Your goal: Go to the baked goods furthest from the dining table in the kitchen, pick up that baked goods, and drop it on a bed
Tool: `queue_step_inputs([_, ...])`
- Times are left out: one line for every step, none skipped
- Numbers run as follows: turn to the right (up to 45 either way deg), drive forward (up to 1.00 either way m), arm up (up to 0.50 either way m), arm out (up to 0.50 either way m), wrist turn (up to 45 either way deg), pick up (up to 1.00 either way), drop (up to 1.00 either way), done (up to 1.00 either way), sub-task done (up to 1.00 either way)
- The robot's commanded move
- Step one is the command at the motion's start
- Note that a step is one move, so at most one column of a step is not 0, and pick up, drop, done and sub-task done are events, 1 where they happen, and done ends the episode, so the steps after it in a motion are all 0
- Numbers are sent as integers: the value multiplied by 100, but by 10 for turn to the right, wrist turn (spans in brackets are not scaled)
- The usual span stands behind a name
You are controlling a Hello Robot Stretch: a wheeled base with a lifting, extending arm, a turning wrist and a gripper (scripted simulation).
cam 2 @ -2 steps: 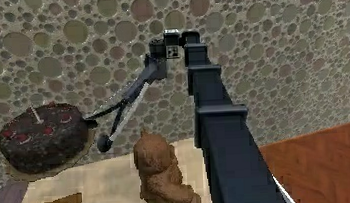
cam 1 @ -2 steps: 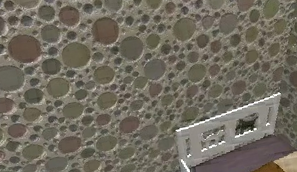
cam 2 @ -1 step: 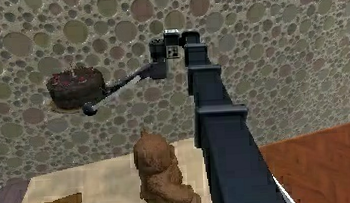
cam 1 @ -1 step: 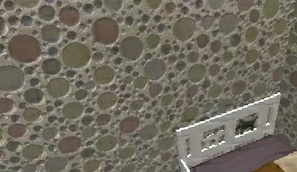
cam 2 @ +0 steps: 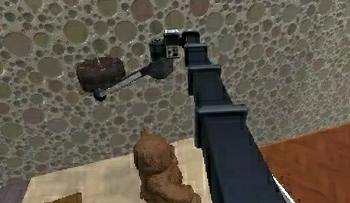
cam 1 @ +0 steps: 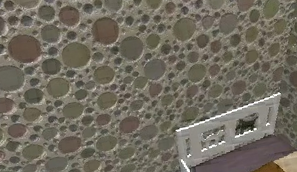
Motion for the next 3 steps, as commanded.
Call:
queue_step_inputs([0,0,-40,0,0,0,0,0,0])
queue_step_inputs([0,0,-32,0,0,0,0,0,0])
queue_step_inputs([0,0,0,0,0,0,100,0,0])
